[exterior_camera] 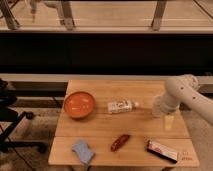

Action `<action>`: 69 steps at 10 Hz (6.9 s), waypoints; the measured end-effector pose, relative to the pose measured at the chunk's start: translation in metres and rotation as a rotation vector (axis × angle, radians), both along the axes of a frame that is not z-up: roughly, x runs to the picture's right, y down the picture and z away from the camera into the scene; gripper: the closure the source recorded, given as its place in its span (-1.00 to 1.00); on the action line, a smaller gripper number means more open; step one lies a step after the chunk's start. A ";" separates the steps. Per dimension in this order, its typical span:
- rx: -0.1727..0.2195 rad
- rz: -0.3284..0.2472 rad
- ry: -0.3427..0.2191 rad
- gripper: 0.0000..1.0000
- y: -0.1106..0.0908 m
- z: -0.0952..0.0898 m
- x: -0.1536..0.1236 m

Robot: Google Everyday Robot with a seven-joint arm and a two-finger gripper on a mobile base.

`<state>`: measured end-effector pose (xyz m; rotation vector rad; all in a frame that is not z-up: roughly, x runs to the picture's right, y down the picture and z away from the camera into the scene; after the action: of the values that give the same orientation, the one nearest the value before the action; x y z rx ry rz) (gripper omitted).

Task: Pick up the ceramic cup

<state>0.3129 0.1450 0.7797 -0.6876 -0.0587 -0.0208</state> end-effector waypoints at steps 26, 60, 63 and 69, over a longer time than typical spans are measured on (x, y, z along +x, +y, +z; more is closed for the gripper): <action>-0.025 -0.058 -0.045 -1.00 -0.001 0.008 0.002; -0.031 -0.135 -0.122 -1.00 -0.008 0.009 0.002; -0.031 -0.144 -0.130 -1.00 -0.007 0.010 0.002; -0.029 -0.156 -0.145 -1.00 -0.007 0.010 0.001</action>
<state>0.3141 0.1380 0.7902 -0.7182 -0.1442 -0.2203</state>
